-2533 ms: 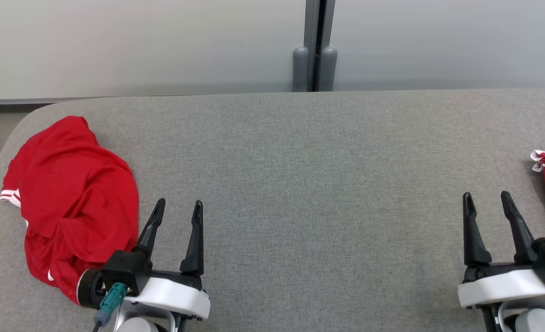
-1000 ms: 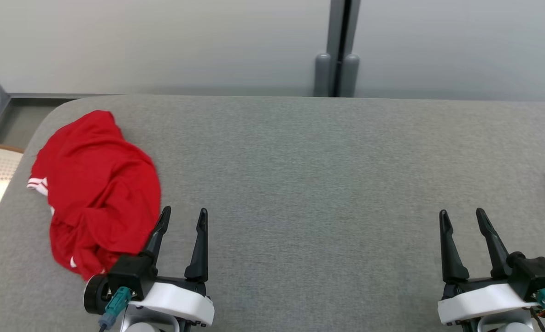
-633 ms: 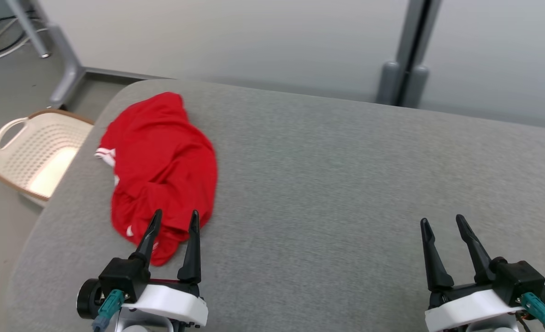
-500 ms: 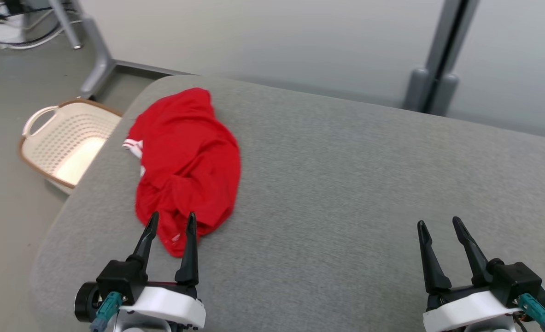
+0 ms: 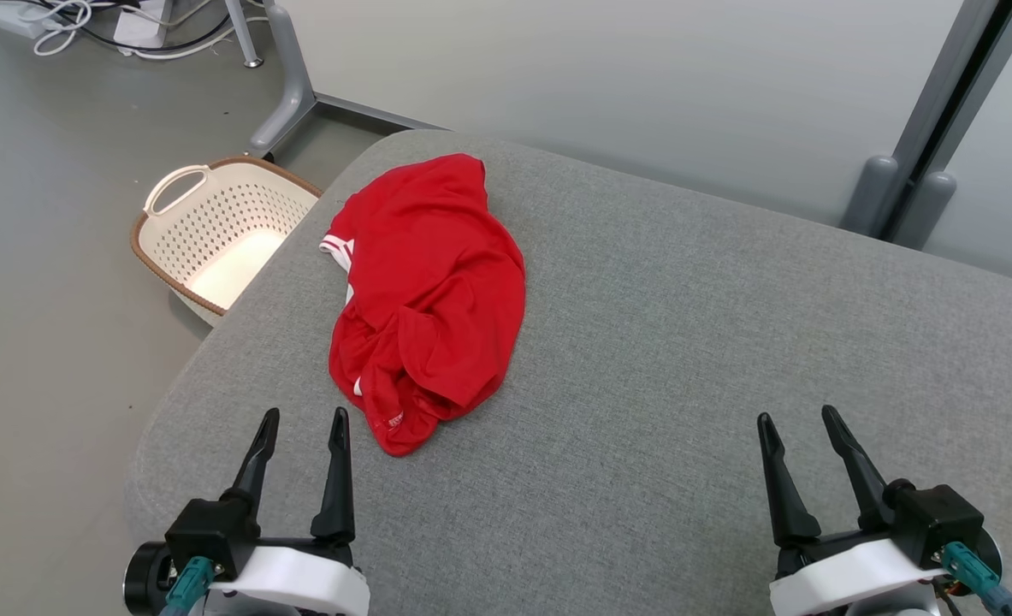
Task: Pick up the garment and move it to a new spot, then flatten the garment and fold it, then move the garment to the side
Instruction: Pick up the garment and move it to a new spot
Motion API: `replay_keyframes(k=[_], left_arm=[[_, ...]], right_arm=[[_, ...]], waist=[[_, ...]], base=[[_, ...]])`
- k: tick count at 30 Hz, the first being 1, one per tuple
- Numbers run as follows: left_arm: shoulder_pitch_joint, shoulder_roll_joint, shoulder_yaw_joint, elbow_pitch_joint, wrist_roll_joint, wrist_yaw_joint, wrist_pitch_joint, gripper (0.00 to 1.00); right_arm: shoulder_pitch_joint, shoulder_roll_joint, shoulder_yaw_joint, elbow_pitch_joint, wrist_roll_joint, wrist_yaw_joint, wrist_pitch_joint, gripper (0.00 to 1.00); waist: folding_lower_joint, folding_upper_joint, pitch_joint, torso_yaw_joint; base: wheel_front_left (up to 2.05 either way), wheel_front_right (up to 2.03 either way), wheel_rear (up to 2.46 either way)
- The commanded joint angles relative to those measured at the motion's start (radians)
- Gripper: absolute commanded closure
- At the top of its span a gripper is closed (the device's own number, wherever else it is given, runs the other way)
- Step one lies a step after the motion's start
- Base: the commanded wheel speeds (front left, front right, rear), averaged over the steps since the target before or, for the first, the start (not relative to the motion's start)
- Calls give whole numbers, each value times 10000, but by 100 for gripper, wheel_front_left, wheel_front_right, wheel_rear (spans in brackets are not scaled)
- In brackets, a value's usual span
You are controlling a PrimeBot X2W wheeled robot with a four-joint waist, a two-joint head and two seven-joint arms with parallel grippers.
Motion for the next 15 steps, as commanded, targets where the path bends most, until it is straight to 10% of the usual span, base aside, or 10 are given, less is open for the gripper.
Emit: replay_keyframes(k=[1, 15], left_arm=[[-41, 31, 47, -16, 54, 39, -21, 0], [-1659, 190, 1056, 581, 820, -1150, -21, 0]], right_arm=[[-55, -17, -6, 32, -10, -2, -11, 0], [-579, -524, -465, -547, -378, -1, -11, 0]], waist=[[0, 0, 7, -3], [0, 0, 1482, -747]], base=[[0, 0, 0], [0, 0, 0]])
